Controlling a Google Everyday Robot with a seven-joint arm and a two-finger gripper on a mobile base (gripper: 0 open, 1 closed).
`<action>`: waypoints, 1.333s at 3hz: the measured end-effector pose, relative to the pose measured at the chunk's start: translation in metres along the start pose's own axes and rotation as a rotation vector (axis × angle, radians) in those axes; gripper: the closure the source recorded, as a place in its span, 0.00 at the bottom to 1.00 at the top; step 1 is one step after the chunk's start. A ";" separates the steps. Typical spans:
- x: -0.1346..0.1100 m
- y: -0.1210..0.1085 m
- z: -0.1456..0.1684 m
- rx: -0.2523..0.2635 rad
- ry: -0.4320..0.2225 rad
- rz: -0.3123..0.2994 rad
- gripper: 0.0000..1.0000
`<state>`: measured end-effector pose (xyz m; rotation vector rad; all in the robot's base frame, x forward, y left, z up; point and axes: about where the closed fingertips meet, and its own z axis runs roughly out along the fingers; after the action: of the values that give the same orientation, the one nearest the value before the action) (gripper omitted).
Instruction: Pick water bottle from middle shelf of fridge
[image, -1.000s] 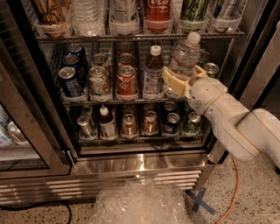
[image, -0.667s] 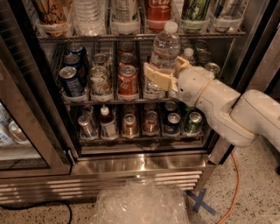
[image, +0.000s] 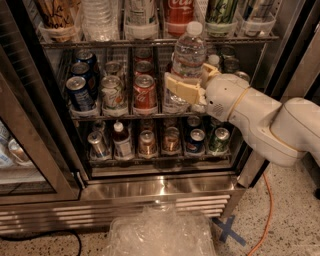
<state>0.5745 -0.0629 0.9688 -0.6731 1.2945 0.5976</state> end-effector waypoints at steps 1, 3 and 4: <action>-0.001 0.013 0.000 -0.049 0.004 0.000 1.00; 0.018 0.094 -0.041 -0.220 0.066 0.041 1.00; 0.025 0.138 -0.062 -0.296 0.087 0.058 1.00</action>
Offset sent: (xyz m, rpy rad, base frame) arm -0.1037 0.0320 -0.0416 -0.0700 0.0975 0.2665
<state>0.4366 -0.0155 0.9202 -0.9154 1.3224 0.8250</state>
